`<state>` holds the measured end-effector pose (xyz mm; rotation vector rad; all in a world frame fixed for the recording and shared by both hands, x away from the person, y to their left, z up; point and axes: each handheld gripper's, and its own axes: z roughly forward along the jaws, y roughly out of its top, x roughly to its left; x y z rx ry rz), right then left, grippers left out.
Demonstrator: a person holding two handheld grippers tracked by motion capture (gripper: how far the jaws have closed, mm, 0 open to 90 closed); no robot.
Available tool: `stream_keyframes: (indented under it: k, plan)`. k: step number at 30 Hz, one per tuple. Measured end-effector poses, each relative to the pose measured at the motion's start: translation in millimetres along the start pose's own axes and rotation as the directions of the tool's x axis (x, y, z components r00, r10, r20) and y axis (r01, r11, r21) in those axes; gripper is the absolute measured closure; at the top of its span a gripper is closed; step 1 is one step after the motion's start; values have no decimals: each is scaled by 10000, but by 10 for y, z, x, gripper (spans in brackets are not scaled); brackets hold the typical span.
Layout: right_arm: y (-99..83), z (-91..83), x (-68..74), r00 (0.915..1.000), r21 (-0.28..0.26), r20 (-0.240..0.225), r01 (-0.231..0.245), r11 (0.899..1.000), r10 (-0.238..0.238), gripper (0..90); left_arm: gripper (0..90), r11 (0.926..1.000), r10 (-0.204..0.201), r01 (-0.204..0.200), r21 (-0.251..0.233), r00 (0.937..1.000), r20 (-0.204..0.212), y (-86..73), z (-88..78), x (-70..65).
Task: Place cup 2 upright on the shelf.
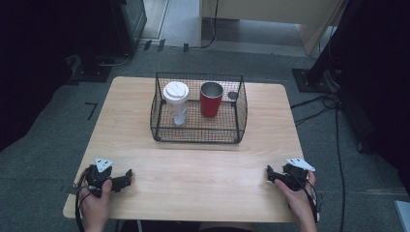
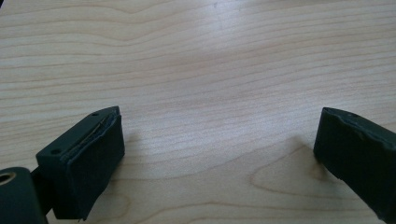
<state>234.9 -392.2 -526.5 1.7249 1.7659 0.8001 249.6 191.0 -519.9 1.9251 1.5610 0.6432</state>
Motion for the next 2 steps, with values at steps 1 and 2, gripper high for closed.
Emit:
stream_keyframes:
  k: [1,2]
  plan:
    - [3,4,0,10000,38,53,-42,10000,42,82,25,10000,-49,49,3,10000,-38,3,2,-5]
    - [7,12,-1,9999,61,100,-100,9999,100,61,25,10000,-87,87,-8,9999,-72,4,4,-9]
